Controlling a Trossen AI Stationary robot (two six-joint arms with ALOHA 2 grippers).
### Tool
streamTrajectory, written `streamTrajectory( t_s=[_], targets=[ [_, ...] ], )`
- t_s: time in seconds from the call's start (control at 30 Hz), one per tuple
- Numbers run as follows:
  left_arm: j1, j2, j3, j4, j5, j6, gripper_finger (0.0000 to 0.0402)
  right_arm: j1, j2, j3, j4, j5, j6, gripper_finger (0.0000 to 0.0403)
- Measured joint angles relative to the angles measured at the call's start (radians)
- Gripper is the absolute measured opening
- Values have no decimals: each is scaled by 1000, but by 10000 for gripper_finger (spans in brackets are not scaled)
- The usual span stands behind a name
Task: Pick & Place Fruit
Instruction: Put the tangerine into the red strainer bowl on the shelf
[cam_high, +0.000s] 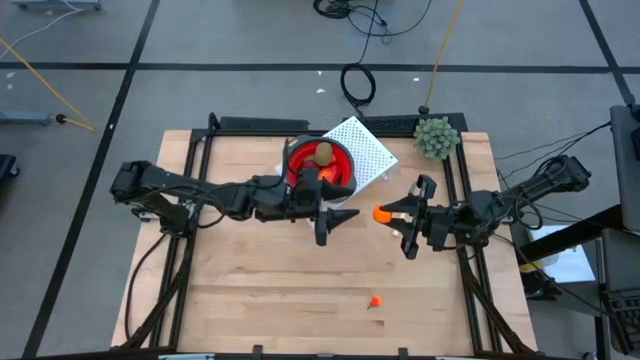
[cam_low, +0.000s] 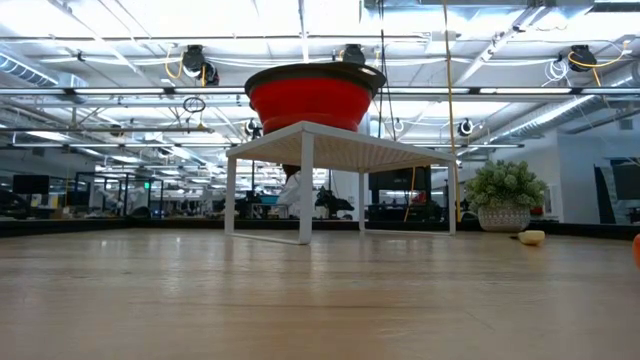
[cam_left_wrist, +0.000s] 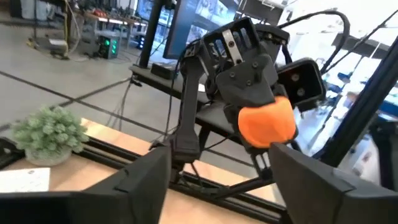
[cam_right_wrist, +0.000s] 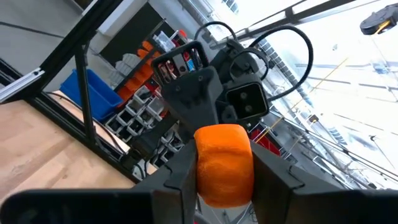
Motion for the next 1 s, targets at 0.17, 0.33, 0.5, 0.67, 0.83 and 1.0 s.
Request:
streamTrajectory(
  t_s=[0.17, 0.33, 0.5, 0.67, 0.83, 1.0],
  targets=[
    [15, 12, 0, 33, 44, -62, 311, 0, 0, -1, -15, 0, -3, 104],
    [27, 21, 0, 47, 66, -139, 321, -1, 11, -1, -30, 0, -13, 106],
    [40, 32, -1, 66, 81, -225, 321, -2, 34, -1, -26, 1, -78, 105],
    [43, 42, -1, 60, 90, -266, 321, -3, 47, -1, -24, 2, -82, 107],
    [43, 46, -2, 64, 96, -275, 321, -17, 47, -1, -24, 2, -82, 106],
    [42, 45, -2, 72, 96, -292, 321, -40, 47, -1, -17, 1, -80, 109]
  ],
)
